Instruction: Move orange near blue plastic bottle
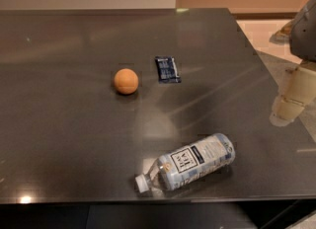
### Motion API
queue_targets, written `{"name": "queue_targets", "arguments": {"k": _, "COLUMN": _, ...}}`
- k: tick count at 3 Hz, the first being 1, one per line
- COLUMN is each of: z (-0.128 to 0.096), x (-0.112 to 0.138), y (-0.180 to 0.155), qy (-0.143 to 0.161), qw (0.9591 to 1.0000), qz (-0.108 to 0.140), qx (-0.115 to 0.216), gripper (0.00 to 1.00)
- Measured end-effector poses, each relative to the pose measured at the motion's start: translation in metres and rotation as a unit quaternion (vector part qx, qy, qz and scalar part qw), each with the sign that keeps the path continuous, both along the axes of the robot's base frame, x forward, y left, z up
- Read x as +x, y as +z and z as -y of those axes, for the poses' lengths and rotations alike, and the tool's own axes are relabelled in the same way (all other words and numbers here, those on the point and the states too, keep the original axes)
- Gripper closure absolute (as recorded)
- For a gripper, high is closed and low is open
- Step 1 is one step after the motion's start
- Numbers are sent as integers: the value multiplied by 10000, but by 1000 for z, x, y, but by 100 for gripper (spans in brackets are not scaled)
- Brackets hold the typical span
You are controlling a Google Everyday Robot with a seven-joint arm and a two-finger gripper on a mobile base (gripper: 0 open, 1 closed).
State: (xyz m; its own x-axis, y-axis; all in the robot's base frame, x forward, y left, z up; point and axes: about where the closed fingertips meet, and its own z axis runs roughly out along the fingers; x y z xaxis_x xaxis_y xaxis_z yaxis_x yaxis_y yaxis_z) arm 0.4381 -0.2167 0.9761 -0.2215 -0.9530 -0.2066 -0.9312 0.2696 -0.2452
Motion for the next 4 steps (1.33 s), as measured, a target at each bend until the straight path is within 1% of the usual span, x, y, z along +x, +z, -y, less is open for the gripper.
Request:
{"name": "queue_targets", "arguments": {"k": 3, "z": -2, "x": 2, "y": 1, "qy": 20, "qw": 10000, "qz": 17, "qx": 46, "gripper": 0}}
{"name": "queue_targets", "arguments": {"k": 4, "z": -30, "x": 25, "y": 6, "qy": 218, "qw": 9985, "qz": 139, "qx": 479, "gripper": 0}}
